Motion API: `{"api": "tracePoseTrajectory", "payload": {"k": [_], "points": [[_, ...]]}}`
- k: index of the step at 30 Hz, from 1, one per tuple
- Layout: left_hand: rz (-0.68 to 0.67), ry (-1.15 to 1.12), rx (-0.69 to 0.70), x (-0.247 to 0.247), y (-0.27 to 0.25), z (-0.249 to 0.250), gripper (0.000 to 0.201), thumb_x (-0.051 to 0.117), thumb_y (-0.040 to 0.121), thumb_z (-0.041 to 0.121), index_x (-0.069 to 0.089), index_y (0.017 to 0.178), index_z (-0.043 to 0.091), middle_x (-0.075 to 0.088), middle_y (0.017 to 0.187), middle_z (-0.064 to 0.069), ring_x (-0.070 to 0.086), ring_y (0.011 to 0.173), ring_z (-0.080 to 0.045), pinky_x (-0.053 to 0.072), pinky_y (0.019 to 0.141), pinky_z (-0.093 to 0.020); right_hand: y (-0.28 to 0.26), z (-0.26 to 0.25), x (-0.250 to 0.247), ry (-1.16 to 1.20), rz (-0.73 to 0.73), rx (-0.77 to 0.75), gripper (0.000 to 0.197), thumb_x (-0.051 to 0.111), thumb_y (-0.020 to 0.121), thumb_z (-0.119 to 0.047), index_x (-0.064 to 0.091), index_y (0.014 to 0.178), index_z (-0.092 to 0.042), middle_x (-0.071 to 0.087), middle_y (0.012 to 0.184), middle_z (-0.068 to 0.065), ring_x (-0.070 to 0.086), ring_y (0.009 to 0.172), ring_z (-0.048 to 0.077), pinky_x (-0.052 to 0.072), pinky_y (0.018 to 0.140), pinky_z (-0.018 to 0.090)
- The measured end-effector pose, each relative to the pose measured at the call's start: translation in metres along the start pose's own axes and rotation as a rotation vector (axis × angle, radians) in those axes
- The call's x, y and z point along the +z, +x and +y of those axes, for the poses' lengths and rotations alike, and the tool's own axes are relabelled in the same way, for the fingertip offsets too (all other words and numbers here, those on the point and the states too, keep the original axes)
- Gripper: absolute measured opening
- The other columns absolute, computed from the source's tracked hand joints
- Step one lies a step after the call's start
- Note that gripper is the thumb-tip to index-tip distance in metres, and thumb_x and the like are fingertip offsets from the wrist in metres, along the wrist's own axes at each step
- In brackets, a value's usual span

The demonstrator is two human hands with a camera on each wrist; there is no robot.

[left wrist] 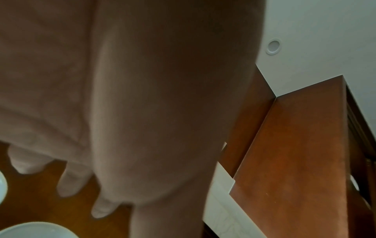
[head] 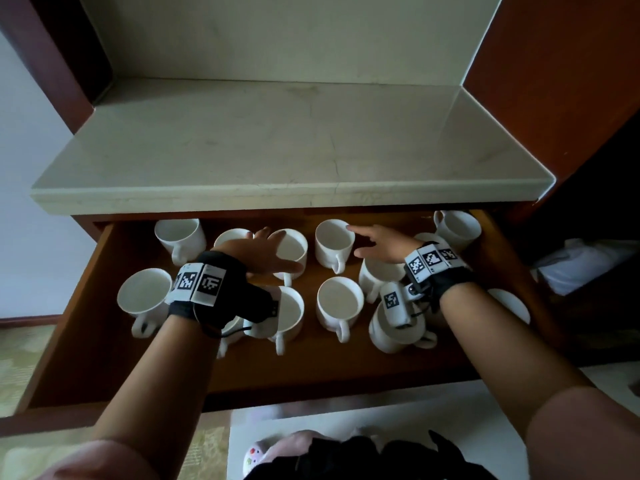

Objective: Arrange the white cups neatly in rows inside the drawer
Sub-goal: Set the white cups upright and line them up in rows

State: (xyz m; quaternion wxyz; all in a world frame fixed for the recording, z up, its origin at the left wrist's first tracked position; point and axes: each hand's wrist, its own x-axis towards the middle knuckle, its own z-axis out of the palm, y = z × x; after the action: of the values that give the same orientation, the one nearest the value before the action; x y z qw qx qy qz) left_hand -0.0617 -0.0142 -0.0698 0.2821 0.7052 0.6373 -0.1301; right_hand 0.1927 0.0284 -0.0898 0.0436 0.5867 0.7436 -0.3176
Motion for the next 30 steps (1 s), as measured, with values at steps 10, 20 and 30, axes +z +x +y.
{"api": "tracePoseTrajectory", "payload": {"k": [10,20,30], "points": [[0.05,-0.074,-0.223,0.004,0.008,0.048,0.089,0.047,0.087,0.063,0.005,0.152,0.021,0.002,0.16,-0.007,0.006,0.147,-0.025,0.013,0.116,-0.044,0.009,0.027,0.001,0.028,0.016,-0.196,0.053,0.057,0.092,-0.021,0.042,0.143,-0.018,0.053,0.137,0.006,0.053,0.121,0.022,0.04,0.099,0.03],[0.052,-0.107,-0.269,0.01,0.02,0.053,0.087,0.05,0.087,0.062,0.012,0.151,0.018,0.01,0.16,-0.006,0.015,0.145,-0.025,0.02,0.113,-0.043,0.01,0.029,0.006,0.042,0.077,-0.244,0.039,0.051,0.092,-0.02,0.054,0.13,-0.01,0.06,0.125,0.012,0.053,0.118,0.029,0.044,0.099,0.042],[0.13,-0.149,-0.231,0.018,0.055,0.047,0.1,0.058,0.08,0.063,-0.002,0.152,0.026,-0.007,0.16,-0.009,-0.01,0.146,-0.035,0.006,0.117,-0.054,0.006,0.039,0.001,0.061,0.006,-0.18,0.071,0.063,0.087,-0.036,0.028,0.148,-0.024,0.042,0.146,0.007,0.043,0.132,0.024,0.036,0.107,0.037]]}}
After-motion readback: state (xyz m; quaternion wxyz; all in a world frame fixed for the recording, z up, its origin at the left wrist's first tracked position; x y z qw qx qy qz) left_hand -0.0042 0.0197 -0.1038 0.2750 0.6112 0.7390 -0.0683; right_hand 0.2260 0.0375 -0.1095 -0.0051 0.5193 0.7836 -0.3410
